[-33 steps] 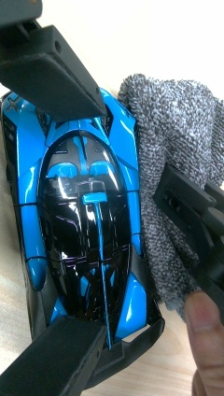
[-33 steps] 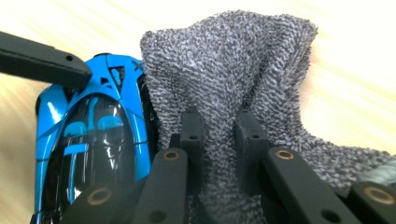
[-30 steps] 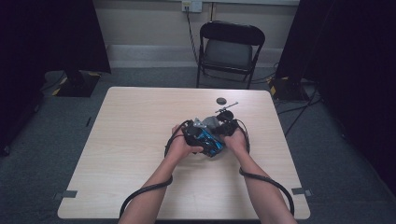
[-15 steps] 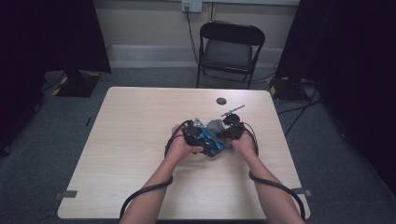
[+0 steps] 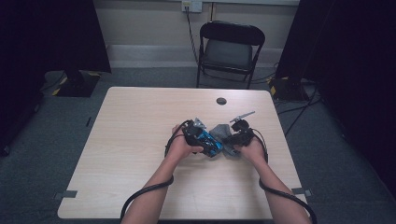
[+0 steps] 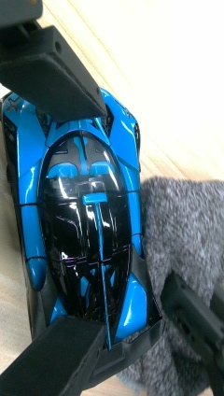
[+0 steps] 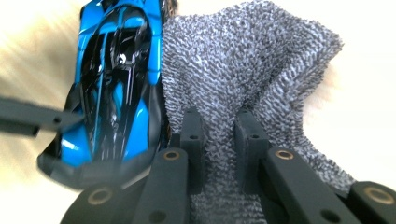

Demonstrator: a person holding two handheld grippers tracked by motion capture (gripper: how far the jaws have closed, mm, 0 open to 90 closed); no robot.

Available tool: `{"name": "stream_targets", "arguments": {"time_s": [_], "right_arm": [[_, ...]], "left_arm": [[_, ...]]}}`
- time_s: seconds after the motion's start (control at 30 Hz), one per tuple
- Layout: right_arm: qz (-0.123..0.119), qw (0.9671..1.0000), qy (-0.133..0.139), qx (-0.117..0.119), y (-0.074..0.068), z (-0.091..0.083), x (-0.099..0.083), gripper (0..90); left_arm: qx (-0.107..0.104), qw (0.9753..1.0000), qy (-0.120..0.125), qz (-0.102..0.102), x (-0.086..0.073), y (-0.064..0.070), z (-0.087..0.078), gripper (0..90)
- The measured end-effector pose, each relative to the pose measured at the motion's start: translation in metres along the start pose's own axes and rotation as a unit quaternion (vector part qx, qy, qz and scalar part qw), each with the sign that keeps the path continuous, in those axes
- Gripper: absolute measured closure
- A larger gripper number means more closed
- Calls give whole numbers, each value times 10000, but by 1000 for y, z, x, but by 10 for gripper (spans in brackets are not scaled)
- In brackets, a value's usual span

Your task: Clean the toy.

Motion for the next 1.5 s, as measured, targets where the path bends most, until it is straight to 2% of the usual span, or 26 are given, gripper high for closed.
{"name": "stream_targets", "arguments": {"time_s": [0.23, 0.97, 1.07, 1.13, 1.33, 1.5], "right_arm": [[68, 10000, 24, 63, 1, -7, -14, 764], [-121, 9998, -21, 142, -5, -33, -55, 766], [-107, 9999, 74, 61, -5, -40, -61, 767], [-87, 9998, 118, 108, -5, -44, -64, 767], [-25, 9995, 326, 7, -3, -59, -60, 767], [98, 9984, 544, -99, 3, -62, -44, 767]], "left_arm": [[2, 10000, -6, -7, 0, 0, 0, 0], [0, 10000, -50, -2, 1, 0, 0, 0], [-2, 10000, -70, -7, 1, 0, 0, 0], [-2, 10000, -72, -5, 1, 0, 0, 0], [8, 10000, -52, -2, 1, 0, 0, 0], [6, 10000, -30, 0, 1, 0, 0, 0]]}}
Point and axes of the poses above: each handheld gripper's, and its own axes: z roughly forward along the jaws, x roughly out of its top, y roughly to its right, the point moved 1 cm from there along z, roughly forward along the jaws, and after that the axes turned 4 degrees about -y, right-handed, at the moved point
